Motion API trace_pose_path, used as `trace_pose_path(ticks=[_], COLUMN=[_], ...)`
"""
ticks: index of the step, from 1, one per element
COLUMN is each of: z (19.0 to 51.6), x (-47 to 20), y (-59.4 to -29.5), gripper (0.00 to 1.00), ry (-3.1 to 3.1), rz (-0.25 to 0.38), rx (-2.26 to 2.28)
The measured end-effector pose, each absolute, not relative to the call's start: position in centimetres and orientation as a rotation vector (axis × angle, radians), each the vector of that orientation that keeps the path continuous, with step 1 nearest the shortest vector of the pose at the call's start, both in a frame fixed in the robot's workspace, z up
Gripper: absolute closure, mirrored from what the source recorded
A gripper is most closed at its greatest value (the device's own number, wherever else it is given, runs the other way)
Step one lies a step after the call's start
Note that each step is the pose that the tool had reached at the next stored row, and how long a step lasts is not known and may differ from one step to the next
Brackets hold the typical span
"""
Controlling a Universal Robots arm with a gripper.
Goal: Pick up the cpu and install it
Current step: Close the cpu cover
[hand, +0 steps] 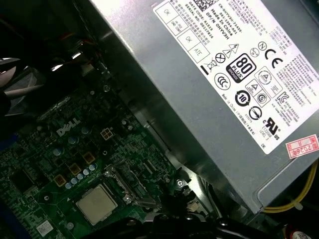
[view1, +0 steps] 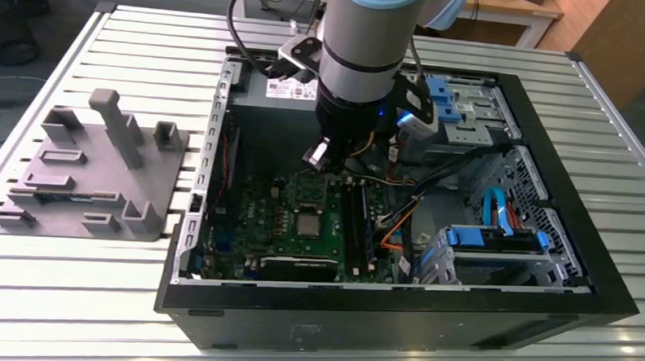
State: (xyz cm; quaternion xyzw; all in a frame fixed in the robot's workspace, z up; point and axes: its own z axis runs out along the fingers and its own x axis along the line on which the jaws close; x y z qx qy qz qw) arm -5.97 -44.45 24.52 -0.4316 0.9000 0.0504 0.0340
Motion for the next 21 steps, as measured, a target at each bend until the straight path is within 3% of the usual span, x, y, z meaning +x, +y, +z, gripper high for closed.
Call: trace_pose_path(ticks=[21], z=[25.08], x=[-5.97], y=[-44.47], gripper=[0.89], ry=[2.765], rz=[0.155], rx=[-1.333])
